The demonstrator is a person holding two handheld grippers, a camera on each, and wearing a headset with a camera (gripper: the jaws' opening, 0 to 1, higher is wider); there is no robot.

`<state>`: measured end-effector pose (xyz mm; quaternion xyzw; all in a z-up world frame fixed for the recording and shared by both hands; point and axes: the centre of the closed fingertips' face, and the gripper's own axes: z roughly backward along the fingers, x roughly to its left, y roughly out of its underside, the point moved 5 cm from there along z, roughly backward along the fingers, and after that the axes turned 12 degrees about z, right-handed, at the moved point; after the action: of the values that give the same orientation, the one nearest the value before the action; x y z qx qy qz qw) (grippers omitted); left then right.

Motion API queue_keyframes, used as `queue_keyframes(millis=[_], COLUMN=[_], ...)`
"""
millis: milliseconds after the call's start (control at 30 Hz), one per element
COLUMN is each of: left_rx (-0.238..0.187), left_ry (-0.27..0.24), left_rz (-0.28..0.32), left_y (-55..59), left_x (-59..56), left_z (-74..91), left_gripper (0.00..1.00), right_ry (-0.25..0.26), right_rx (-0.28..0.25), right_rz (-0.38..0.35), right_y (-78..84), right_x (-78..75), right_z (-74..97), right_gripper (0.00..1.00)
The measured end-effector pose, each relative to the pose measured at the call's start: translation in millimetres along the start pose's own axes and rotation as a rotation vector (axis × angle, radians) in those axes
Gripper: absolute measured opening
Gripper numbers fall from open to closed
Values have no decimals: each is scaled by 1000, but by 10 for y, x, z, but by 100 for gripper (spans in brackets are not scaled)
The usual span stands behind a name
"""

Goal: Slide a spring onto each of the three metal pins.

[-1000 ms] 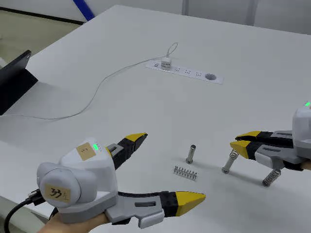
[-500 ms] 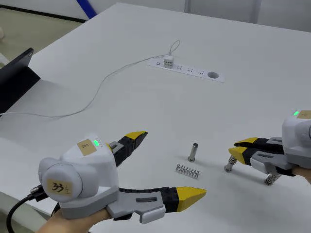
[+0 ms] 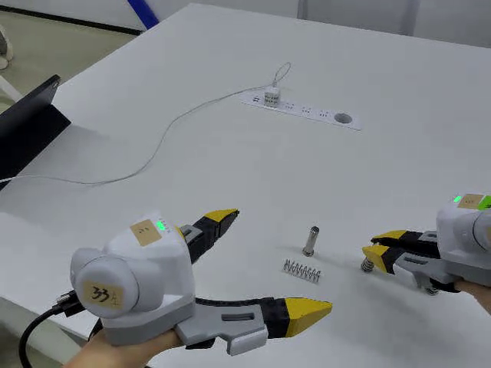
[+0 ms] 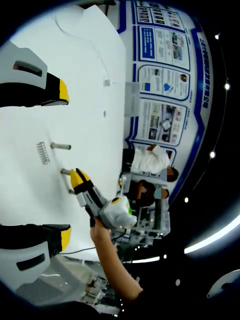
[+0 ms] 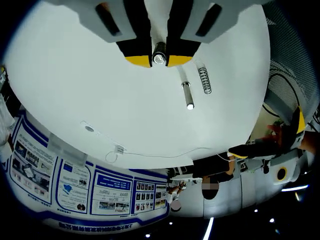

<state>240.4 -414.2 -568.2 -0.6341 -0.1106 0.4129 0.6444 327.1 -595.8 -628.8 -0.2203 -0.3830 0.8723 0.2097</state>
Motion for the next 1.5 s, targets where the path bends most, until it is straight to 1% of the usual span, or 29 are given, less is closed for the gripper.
queue_keyframes(millis=[200,333,400,467,533,767,867,967,1033,1500], left_rx=[1,-4,0,2,4,2,4,8,11,1], left_ry=[2,1,-2,-2,-3,-4,-7,-9,-9,-5], left_rz=[2,0,1,4,1,-4,-1,2,3,5], left_y=[3,-5,2,5,7,0,2,7,12,-10], left_x=[-2,-2,8,8,7,9,13,17,17,10], left_z=[-1,2,4,4,4,4,5,6,6,14], left_gripper=[100,100,100,100,100,100,100,100,100,100], right_ry=[4,5,-1,-2,-1,5,21,26,30,25], right_rx=[0,3,17,27,27,7,5,-16,-21,-35], right_rz=[-7,3,16,33,31,24,39,23,26,53], right_y=[-7,-6,13,30,33,-17,-37,-69,-85,-178], right_x=[-8,-8,6,19,15,3,-3,-24,-26,87], right_z=[-8,-9,-15,-19,-15,24,56,93,117,219], right_gripper=[11,12,12,13,16,18,18,18,18,19])
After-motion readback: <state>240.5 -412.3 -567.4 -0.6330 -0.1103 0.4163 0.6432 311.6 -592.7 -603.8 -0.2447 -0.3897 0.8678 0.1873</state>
